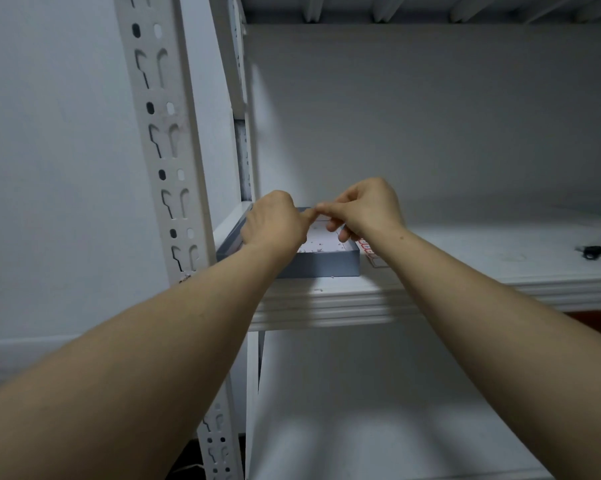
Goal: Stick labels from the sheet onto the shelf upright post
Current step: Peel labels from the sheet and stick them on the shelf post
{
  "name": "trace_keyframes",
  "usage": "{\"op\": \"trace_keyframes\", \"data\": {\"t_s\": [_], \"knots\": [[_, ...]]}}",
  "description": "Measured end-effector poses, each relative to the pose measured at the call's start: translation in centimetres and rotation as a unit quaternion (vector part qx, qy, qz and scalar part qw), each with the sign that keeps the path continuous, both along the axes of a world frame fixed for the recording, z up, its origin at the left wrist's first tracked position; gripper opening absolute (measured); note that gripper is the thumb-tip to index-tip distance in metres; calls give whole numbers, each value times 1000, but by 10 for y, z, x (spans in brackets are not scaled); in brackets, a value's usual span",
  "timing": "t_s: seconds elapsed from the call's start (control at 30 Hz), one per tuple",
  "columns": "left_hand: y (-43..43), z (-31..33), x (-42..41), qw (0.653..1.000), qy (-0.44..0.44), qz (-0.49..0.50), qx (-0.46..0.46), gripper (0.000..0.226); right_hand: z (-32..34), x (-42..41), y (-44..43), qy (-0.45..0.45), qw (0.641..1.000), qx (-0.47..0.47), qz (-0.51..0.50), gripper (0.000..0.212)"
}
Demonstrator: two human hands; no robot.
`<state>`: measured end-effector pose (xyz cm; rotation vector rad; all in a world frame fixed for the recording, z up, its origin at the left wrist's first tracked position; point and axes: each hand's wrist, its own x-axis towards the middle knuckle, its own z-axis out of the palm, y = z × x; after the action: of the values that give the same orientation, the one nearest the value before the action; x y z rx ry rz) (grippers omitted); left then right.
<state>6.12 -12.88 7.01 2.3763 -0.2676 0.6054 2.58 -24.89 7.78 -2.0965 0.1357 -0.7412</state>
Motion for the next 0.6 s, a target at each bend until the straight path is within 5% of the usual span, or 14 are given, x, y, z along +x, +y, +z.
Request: {"op": "trace_keyframes", "data": {"t_s": [0.07, 0.2, 0.27, 0.4, 0.5, 0.6], "knots": [[1, 0, -4, 1000, -4, -31, 1, 18, 1, -1, 2, -10, 1000, 3, -12, 36], [11, 1, -28, 993, -49, -94, -49, 35, -2, -5, 15, -25, 999, -18, 18, 6], [20, -2, -42, 988, -82, -104, -85, 30, -6, -11, 27, -43, 998, -2, 44, 12], [52, -21, -59, 947, -234, -148, -165, 33, -20, -22, 54, -105, 991, 20, 81, 15], [82, -35, -57, 924, -311, -80, -206, 42, -36, -23, 77, -142, 984, -3, 107, 9], [106, -43, -53, 912, -264, -26, -314, 38, -51, -23, 99, -219, 962, -123, 107, 10]]}}
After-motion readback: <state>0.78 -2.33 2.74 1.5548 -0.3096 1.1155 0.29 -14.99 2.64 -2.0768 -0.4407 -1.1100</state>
